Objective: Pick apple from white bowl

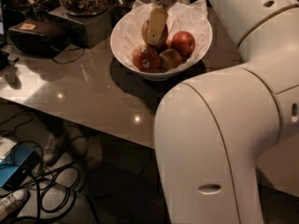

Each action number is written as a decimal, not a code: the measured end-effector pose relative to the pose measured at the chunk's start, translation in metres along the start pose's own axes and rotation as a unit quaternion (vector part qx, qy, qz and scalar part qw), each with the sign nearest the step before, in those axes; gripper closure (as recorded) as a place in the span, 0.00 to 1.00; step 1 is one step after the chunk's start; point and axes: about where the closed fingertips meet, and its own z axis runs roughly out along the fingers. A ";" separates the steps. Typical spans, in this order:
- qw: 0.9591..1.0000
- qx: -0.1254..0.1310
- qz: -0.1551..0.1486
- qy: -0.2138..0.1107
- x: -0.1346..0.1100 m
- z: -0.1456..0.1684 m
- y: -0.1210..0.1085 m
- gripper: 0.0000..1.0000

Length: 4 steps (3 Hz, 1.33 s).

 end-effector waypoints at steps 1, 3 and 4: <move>1.000 -0.001 -0.008 -0.012 -0.008 -0.011 0.006 1.00; 0.998 0.000 -0.051 -0.030 -0.039 -0.046 0.030 1.00; 0.997 0.004 -0.069 -0.036 -0.051 -0.063 0.045 1.00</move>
Offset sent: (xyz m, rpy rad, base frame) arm -0.0517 0.0267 0.0473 0.0213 0.0093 0.1115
